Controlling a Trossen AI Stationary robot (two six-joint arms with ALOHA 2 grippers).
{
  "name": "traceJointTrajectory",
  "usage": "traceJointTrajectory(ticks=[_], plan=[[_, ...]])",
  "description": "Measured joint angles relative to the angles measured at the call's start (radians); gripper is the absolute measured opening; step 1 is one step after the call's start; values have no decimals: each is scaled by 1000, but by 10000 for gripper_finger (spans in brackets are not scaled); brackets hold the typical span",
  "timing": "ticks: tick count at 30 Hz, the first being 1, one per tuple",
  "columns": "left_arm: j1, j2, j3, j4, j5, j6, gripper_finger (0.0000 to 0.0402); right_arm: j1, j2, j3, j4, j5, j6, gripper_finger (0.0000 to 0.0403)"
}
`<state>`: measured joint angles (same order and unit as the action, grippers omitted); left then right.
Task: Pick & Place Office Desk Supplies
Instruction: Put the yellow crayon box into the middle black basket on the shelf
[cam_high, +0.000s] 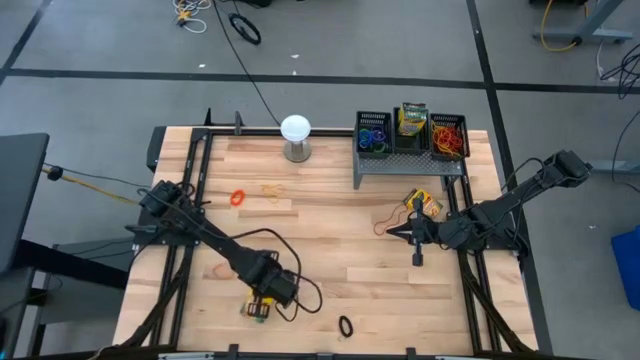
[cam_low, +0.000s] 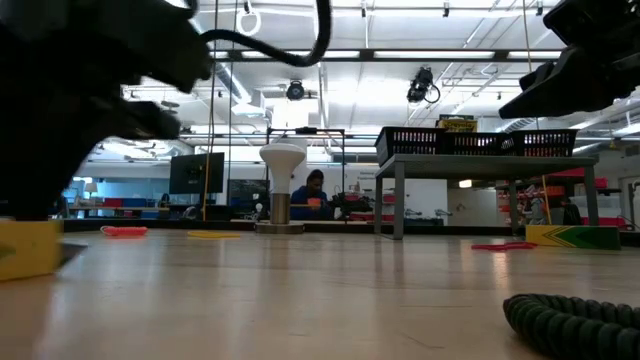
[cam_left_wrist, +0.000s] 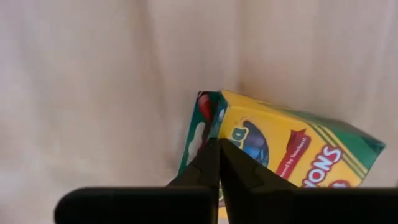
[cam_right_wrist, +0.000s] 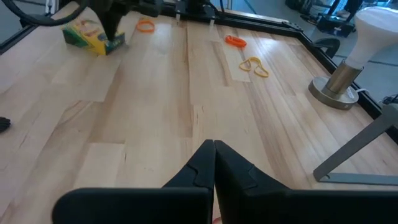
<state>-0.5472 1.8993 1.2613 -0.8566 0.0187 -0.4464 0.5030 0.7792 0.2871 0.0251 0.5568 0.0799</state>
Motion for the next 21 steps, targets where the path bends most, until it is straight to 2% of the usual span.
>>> traceJointTrajectory(ticks=[13, 16, 21], plan=[[139, -117, 0, 42, -336, 114, 4, 0, 0, 0, 10, -1, -17, 7], [173, -116, 0, 39, -297, 102, 11, 0, 0, 0, 9, -4, -16, 7], [188, -116, 0, 38, -53, 36, 58, 0, 0, 0, 7, -4, -17, 7]])
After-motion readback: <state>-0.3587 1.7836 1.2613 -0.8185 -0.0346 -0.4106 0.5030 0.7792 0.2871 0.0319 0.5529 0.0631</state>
